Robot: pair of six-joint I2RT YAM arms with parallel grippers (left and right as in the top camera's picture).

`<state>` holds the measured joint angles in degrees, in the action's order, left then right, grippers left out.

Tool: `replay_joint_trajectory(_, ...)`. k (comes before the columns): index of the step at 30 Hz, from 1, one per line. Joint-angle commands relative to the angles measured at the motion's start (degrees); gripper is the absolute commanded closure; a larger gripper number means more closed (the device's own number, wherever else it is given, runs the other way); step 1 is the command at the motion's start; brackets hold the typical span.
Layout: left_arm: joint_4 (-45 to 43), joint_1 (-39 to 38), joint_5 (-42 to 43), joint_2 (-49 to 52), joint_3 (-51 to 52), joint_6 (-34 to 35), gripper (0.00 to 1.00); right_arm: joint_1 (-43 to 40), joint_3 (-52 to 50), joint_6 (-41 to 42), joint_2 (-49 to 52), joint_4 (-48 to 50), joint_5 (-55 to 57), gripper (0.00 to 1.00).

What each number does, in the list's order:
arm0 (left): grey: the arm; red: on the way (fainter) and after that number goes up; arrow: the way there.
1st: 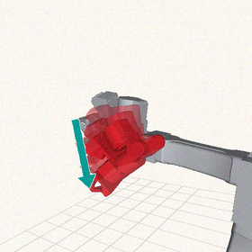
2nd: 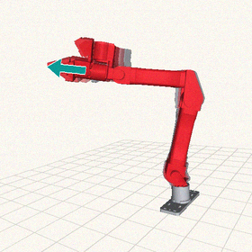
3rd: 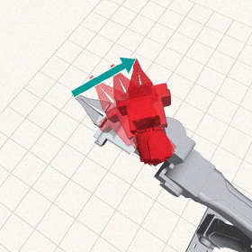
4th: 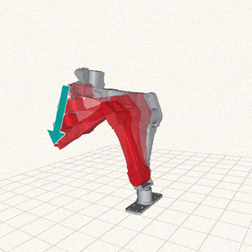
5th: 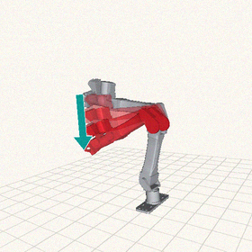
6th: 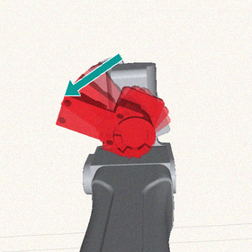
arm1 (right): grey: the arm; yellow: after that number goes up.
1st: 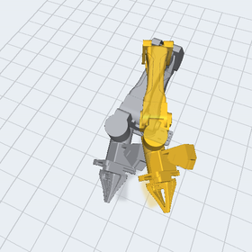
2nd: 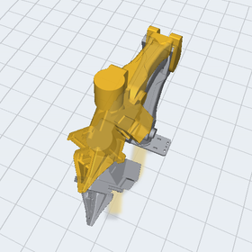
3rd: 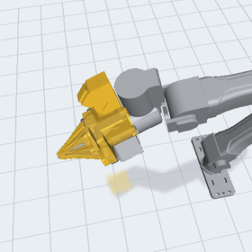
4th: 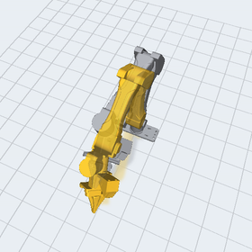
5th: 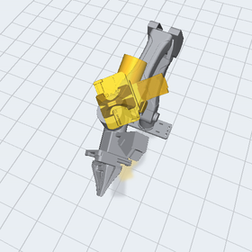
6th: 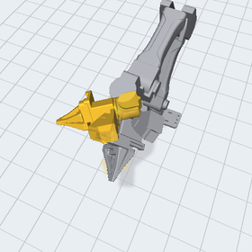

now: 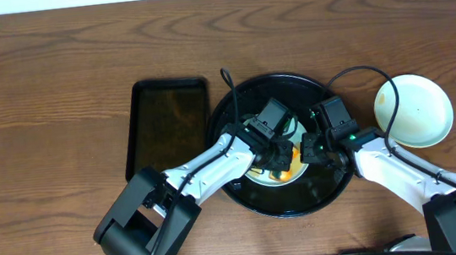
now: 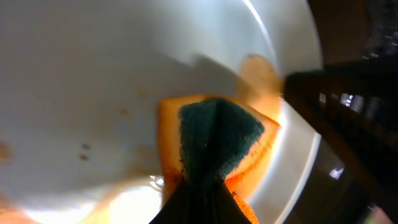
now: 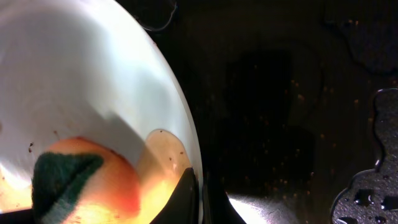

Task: Clean dirty plates on tray and stack at the side
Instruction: 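Scrub the sauce on the pale blue plate with the sponge, right holding rim, then return the sponge to the black rectangular tray and release it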

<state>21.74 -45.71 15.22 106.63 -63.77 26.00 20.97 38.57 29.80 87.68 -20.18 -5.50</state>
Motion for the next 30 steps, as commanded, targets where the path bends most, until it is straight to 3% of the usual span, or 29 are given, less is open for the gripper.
replay_joint_trajectory(1,0.5,1.7,-12.5,0.9,0.6,-1.1,0.92,-0.3,-1.9,0.0,1.2,-1.7,3.5,0.99)
replay_joint_trajectory(5,0.8,5.5,-20.7,0.9,0.6,-1.1,0.92,-0.3,-1.9,0.0,1.2,-1.7,3.5,0.99)
replay_joint_trajectory(9,1.2,10.5,-22.1,0.9,0.5,-1.1,0.92,-0.3,-1.9,0.0,1.2,-1.7,3.5,0.99)
replay_joint_trajectory(11,1.9,12.1,-19.6,0.4,0.3,-1.8,0.93,-0.3,-1.9,0.0,1.2,-1.7,3.5,0.99)
replay_joint_trajectory(15,2.8,13.0,-6.2,-3.0,0.0,-6.5,0.93,-0.3,-1.9,0.0,1.2,-1.5,3.5,0.98)
replay_joint_trajectory(18,6.4,12.9,-3.4,-7.3,0.0,-6.5,0.93,-0.3,-1.9,0.0,1.2,-1.2,3.5,0.82)
replay_joint_trajectory(20,8.7,13.0,-3.7,-10.1,0.0,-6.5,0.93,-0.3,-1.9,0.0,1.2,-1.0,3.5,0.79)
replay_joint_trajectory(25,12.1,14.9,-6.9,-16.7,0.0,-6.9,0.92,-0.3,-1.9,0.0,1.2,-0.2,3.5,0.80)
replay_joint_trajectory(30,14.9,19.9,-13.4,-18.9,0.1,-6.9,0.92,-0.3,-1.9,0.0,1.2,-0.2,3.5,0.89)
